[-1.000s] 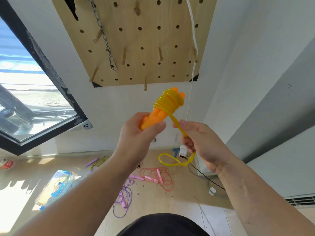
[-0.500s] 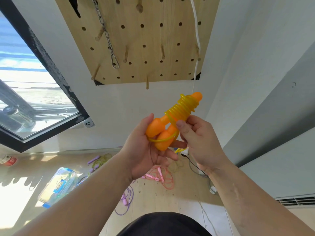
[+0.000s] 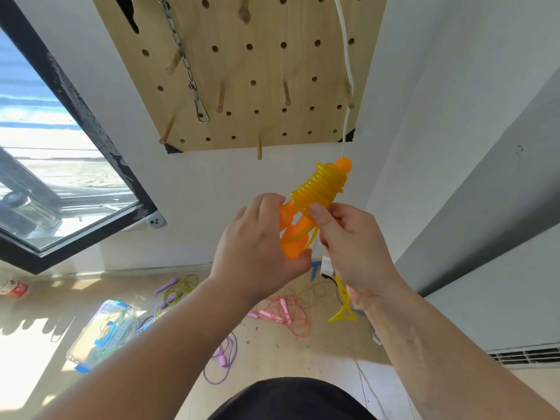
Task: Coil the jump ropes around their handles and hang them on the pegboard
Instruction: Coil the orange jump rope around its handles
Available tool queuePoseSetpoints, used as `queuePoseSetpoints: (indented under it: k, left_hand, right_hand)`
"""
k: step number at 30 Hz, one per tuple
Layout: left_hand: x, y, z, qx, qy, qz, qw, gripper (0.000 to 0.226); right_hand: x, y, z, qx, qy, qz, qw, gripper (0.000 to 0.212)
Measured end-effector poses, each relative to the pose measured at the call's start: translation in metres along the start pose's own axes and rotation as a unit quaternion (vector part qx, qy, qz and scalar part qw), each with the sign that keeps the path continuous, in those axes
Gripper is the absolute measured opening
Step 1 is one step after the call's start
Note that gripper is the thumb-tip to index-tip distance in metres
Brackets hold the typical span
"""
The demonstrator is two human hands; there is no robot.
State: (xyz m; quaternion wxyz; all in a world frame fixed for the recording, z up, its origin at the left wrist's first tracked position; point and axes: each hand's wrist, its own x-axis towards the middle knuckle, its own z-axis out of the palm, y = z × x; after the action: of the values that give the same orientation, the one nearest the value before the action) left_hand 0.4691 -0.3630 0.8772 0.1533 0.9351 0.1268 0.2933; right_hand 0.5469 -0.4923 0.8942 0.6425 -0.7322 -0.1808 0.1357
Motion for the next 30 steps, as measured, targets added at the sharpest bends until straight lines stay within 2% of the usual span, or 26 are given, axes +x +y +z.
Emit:
queuePoseSetpoints:
  k: [2,5,7,9,11,16,18,19,23,26,27,28,29,30]
  left_hand:
    - [0.003,0.001,0.003,0.021,-0.014,0.008,1.0,0.09]
    - [0.004,0.001,0.005,0.004,-0.005,0.009,1.0,0.078]
    - [0.005,0.002,-0.001,-0.022,-0.024,-0.016,0.999,0.072]
    - [0.007,0.002,-0.008,-0.055,-0.063,-0.077,0.994,0.067]
    - [0.01,0.002,-0.014,-0.107,-0.098,-0.121,0.982,0.064]
    - [0.013,0.004,-0.026,-0.271,-0.164,-0.194,0.928,0.055]
    - [0.012,0.002,-0.025,-0.346,-0.185,-0.232,0.89,0.056]
    - [0.01,0.001,-0.023,-0.404,-0.188,-0.251,0.859,0.059]
    - [0.004,0.006,-0.02,-0.614,-0.204,-0.301,0.701,0.06]
    - [-0.001,0.005,-0.017,-0.692,-0.283,-0.312,0.587,0.067]
    - [-0.001,0.002,-0.016,-0.702,-0.307,-0.31,0.562,0.07]
    - [0.0,0.001,-0.017,-0.702,-0.322,-0.311,0.554,0.071]
    - [0.003,-0.001,-0.018,-0.689,-0.331,-0.319,0.56,0.069]
    - [0.007,-0.001,-0.02,-0.662,-0.334,-0.333,0.582,0.069]
  right_hand:
    - [0.0,-0.004,0.002,-0.006,0.015,-0.012,1.0,0.038]
    - [0.002,-0.007,0.004,-0.02,0.021,-0.018,0.999,0.04]
    - [0.004,-0.006,0.0,-0.003,-0.014,-0.012,1.0,0.038]
    - [0.006,-0.004,-0.008,0.023,-0.089,-0.017,0.996,0.031]
    - [0.007,-0.003,-0.015,0.024,-0.141,-0.037,0.989,0.023]
    - [0.012,-0.002,-0.03,0.008,-0.152,-0.034,0.988,0.027]
    - [0.011,-0.002,-0.032,0.001,-0.156,-0.041,0.987,0.032]
    - [0.01,-0.003,-0.032,0.004,-0.154,-0.044,0.987,0.031]
    - [0.006,-0.001,-0.023,0.041,-0.162,0.0,0.986,0.029]
    - [0.006,0.0,-0.016,0.09,-0.153,0.028,0.984,0.036]
    - [0.006,0.0,-0.013,0.099,-0.139,0.024,0.985,0.039]
    - [0.005,0.0,-0.01,0.108,-0.124,0.019,0.986,0.039]
    - [0.004,0.0,-0.008,0.114,-0.107,0.015,0.988,0.038]
    - [0.002,0.0,-0.005,0.115,-0.09,0.014,0.989,0.039]
